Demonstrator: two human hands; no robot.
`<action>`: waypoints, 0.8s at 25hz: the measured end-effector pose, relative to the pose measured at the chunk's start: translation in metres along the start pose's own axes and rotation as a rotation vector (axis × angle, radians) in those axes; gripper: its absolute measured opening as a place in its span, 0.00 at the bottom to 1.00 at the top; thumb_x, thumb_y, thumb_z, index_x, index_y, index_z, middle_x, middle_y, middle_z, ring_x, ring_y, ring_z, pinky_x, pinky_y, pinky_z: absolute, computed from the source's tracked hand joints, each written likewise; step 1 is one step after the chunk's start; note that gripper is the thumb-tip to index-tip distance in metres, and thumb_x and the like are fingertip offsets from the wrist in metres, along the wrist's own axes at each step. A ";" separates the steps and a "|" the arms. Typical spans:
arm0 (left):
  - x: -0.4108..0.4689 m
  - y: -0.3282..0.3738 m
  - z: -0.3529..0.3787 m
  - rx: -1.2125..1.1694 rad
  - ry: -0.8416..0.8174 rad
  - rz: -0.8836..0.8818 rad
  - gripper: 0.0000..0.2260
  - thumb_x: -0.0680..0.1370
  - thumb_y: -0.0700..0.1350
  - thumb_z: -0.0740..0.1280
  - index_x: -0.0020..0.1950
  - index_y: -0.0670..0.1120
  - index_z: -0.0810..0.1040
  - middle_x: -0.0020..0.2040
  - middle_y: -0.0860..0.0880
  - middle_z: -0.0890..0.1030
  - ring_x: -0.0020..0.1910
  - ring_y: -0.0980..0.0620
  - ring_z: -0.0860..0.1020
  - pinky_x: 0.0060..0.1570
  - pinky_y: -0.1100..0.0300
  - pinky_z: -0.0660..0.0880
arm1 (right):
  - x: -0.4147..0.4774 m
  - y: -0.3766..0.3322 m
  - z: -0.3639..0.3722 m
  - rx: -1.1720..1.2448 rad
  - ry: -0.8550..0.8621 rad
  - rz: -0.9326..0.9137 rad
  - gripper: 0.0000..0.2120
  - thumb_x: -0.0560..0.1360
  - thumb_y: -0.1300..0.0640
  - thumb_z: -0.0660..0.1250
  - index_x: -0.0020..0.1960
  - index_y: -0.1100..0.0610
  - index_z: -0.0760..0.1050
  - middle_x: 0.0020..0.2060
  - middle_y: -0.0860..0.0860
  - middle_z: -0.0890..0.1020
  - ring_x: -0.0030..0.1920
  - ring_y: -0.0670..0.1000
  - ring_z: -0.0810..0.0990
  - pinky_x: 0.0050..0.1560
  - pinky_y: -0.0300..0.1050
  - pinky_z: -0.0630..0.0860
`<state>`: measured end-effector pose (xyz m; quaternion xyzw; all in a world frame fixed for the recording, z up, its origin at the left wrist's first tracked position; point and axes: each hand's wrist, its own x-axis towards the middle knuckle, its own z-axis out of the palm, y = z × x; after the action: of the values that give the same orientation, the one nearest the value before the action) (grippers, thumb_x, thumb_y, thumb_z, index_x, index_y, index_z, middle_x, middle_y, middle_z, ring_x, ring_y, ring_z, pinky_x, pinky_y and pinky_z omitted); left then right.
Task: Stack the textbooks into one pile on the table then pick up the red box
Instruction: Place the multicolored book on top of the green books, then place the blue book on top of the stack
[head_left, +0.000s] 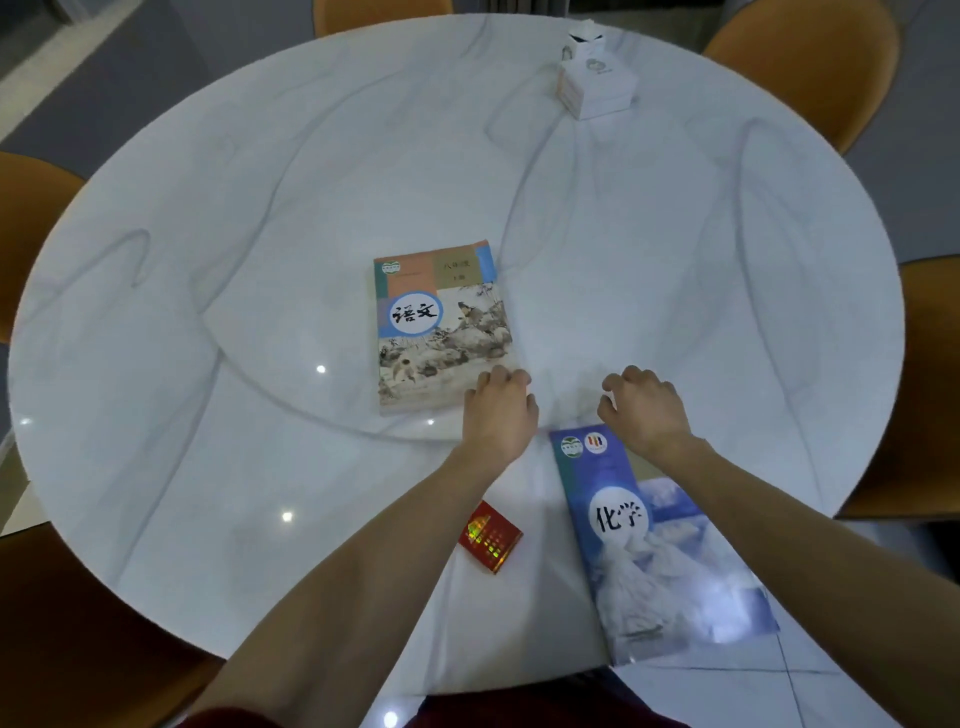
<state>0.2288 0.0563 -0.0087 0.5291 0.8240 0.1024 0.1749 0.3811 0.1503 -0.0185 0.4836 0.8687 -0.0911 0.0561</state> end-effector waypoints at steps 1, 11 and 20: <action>-0.008 0.007 0.008 0.016 -0.016 0.020 0.16 0.80 0.45 0.57 0.66 0.43 0.72 0.63 0.41 0.74 0.63 0.42 0.71 0.60 0.48 0.70 | -0.010 0.010 0.005 -0.031 -0.011 0.006 0.16 0.78 0.55 0.56 0.59 0.61 0.75 0.55 0.59 0.78 0.57 0.60 0.75 0.56 0.52 0.71; -0.072 0.043 0.077 -0.035 -0.126 0.000 0.17 0.79 0.44 0.59 0.67 0.42 0.69 0.62 0.40 0.73 0.61 0.41 0.71 0.56 0.50 0.73 | -0.100 0.078 0.054 -0.030 -0.073 0.194 0.16 0.78 0.54 0.58 0.59 0.63 0.74 0.55 0.61 0.77 0.56 0.62 0.74 0.53 0.54 0.72; -0.087 0.068 0.094 -0.524 -0.135 -0.402 0.22 0.76 0.41 0.65 0.69 0.40 0.64 0.63 0.38 0.69 0.62 0.37 0.72 0.60 0.47 0.73 | -0.130 0.084 0.074 0.156 -0.081 0.371 0.19 0.78 0.53 0.58 0.64 0.62 0.67 0.58 0.62 0.73 0.58 0.62 0.71 0.54 0.57 0.75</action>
<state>0.3557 0.0044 -0.0549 0.2988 0.8441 0.2388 0.3757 0.5214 0.0704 -0.0752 0.6340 0.7521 -0.1659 0.0693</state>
